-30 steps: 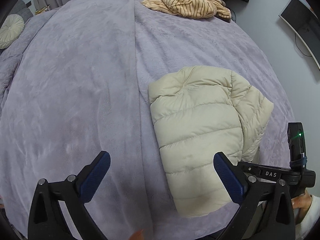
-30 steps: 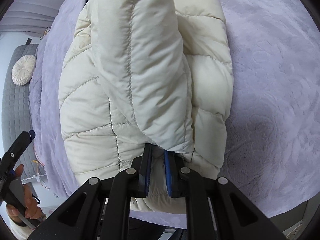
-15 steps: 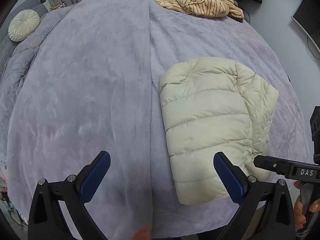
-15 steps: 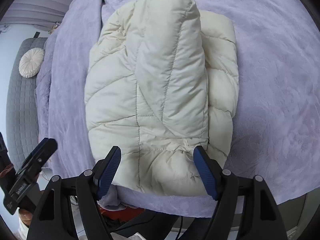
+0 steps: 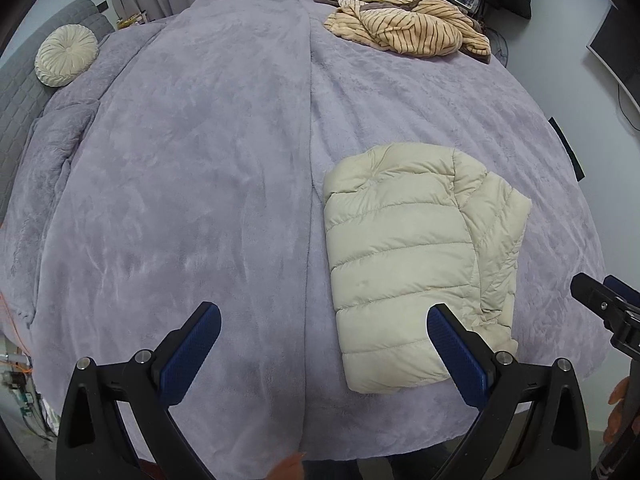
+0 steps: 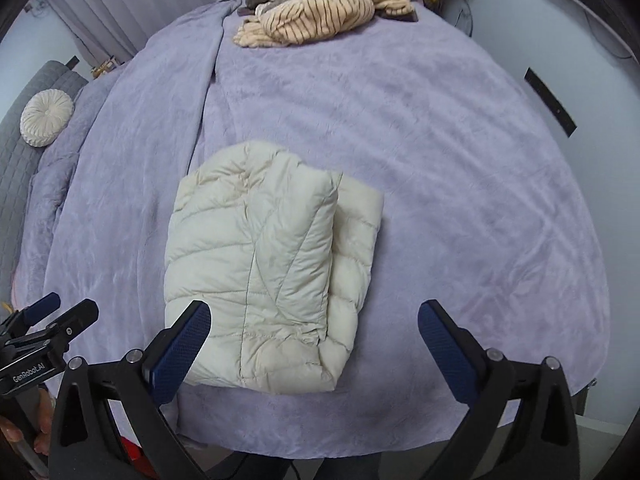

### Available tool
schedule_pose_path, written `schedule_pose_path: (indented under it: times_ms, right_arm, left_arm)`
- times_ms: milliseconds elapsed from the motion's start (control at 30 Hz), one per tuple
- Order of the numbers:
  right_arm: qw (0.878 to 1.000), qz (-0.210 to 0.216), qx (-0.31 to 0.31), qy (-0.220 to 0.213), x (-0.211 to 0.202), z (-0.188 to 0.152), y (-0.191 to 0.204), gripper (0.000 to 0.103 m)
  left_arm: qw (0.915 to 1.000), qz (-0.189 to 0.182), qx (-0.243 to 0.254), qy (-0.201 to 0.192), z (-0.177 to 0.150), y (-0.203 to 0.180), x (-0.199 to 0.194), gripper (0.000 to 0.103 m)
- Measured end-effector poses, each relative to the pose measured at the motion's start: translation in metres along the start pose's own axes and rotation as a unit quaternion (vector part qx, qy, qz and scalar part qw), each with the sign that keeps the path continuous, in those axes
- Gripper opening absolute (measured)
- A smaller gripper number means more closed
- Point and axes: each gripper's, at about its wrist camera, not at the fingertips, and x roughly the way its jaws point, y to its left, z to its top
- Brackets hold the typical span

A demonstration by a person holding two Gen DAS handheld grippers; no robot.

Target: Fold large clothes

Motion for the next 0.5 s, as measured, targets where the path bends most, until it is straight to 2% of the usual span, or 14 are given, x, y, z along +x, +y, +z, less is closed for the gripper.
schedule_pose_path:
  times_ms: [67, 233, 400, 500]
  right_arm:
    - [1.000, -0.014, -0.006, -0.009, -0.012, 0.005, 0.004, 0.103]
    - [1.000, -0.007, -0.019, -0.018, -0.038, 0.016, 0.013, 0.103]
    - [1.000, -0.007, -0.017, -0.013, -0.055, 0.008, 0.023, 0.103]
    - [0.999, -0.026, -0.027, -0.010, -0.060, 0.002, 0.029, 0.103]
  left_arm:
    - [1.0000, -0.001, -0.004, -0.008, 0.002, -0.001, -0.011, 0.103]
    - [0.9997, 0.010, -0.014, -0.019, 0.005, -0.006, -0.037, 0.103]
    - [0.9992, 0.024, -0.005, -0.030, -0.002, -0.021, -0.054, 0.103]
    - [0.9993, 0.027, 0.004, -0.027, -0.008, -0.029, -0.057, 0.103]
